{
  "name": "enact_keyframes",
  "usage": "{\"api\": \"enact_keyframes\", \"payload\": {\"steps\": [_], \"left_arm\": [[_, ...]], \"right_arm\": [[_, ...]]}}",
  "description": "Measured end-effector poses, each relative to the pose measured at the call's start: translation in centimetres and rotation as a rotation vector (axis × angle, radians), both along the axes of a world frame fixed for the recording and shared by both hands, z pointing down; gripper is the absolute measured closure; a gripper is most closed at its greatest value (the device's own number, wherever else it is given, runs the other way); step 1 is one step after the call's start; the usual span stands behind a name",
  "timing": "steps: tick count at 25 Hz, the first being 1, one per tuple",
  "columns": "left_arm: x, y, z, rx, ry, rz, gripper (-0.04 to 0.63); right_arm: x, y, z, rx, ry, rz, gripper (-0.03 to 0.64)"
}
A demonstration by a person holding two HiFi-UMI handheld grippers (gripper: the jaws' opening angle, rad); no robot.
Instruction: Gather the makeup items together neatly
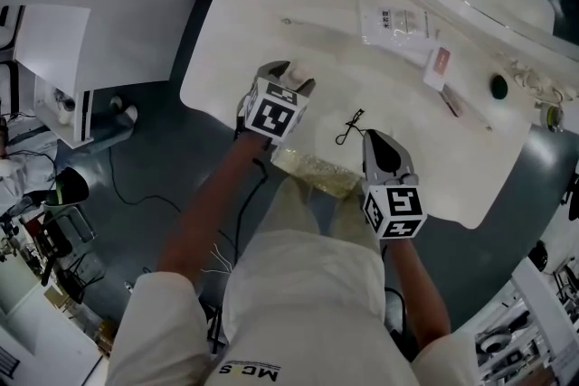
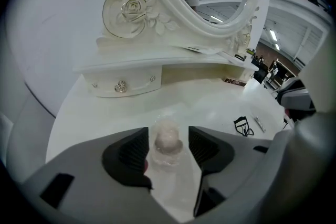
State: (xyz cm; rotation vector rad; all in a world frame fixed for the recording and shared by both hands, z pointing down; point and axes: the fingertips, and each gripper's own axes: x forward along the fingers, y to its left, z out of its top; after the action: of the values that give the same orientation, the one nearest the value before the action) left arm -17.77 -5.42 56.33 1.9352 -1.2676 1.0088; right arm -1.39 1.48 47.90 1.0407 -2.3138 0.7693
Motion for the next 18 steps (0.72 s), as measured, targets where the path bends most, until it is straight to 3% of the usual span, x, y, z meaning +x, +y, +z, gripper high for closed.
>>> {"api": "enact_keyframes", "payload": {"steps": [2,3,18], "left_arm": [[-0.33,-0.36,-0.08,0.018,-0.022,-0.002,0.416],[-0.37,-0.47,-0.06,0.022,-0.027,-0.003,0.425],[-0.49,-0.67,-0.27,0.058,-0.032,-0.062,0.469]], "right_arm": [[0.2,-0.25,-0.03,0.002,0.001,0.007,0.614],[0.31,-0.34,-0.01,0.003,0.002,0.01,0.615],[0.85,-0.47,-0.3,0.007,0.005,0.022,0.615]]}}
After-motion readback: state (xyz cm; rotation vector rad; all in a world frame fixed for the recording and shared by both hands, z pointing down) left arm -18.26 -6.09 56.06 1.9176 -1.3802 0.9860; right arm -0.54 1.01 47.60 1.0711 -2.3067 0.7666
